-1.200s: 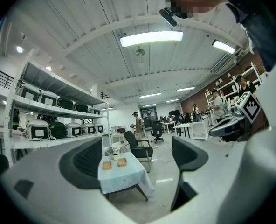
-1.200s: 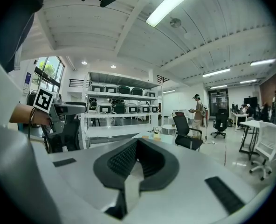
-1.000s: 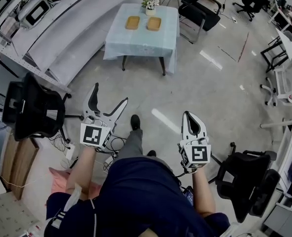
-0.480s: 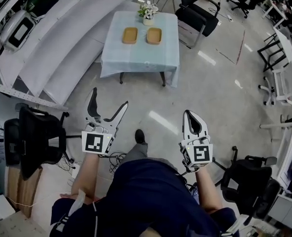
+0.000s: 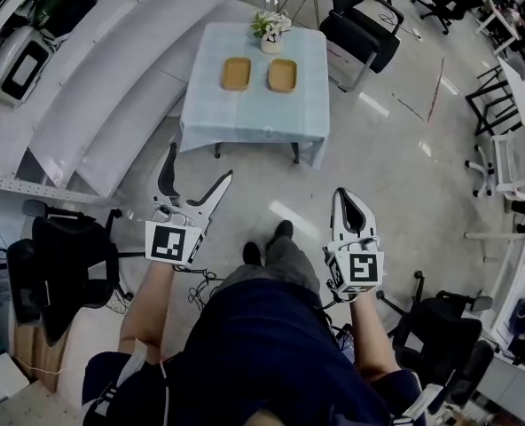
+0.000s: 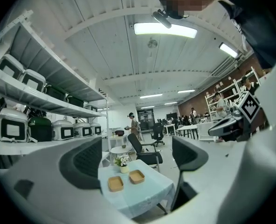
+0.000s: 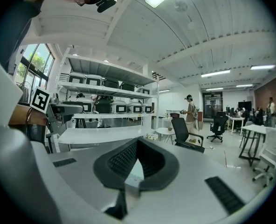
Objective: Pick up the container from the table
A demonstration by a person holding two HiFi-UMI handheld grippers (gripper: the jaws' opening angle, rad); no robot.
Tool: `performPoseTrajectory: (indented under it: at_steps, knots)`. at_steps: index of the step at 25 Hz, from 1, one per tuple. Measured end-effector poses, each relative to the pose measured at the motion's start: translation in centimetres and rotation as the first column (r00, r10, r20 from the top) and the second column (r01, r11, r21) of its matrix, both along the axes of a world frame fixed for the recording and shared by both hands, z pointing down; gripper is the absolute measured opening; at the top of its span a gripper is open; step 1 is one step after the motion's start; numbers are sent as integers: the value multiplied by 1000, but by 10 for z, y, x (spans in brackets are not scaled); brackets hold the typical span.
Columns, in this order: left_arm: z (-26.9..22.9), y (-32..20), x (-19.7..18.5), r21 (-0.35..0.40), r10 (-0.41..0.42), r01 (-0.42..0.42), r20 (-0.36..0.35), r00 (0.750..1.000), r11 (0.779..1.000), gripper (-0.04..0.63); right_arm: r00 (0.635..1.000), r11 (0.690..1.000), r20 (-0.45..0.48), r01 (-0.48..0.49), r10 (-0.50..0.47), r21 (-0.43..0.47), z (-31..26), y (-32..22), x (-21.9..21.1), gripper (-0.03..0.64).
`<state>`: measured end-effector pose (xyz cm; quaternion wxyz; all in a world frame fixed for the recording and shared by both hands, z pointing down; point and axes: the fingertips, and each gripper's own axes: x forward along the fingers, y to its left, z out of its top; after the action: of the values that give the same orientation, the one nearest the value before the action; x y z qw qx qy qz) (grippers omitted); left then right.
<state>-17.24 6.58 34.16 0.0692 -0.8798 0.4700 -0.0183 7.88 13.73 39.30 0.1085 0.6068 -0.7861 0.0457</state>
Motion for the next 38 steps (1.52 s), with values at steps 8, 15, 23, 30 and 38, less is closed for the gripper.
performPoseTrajectory:
  at_steps: [8,15,23,30,38]
  knots:
    - [33,-89,20,-72,-40,40,5,999,997,463,999,999,9,42,-42,-16,20,-87,16,0]
    - [70,-183,44,-150,-109,114,42,993,982,463,994,993,-1,108,-108,-50,31,-180,37,0]
    - [125,-267,62,-240,-131,147,81,988,960,463,982,976,-4,189,-191,-107,52,-246,49,0]
    - [181,-322,52,-345,-116,140,89,989,928,463,982,972,-5,186,-189,-146,69,-271,43,0]
    - [249,-366,52,-468,-39,103,145,989,877,463,991,974,-5,130,-133,-184,84,-296,37,0]
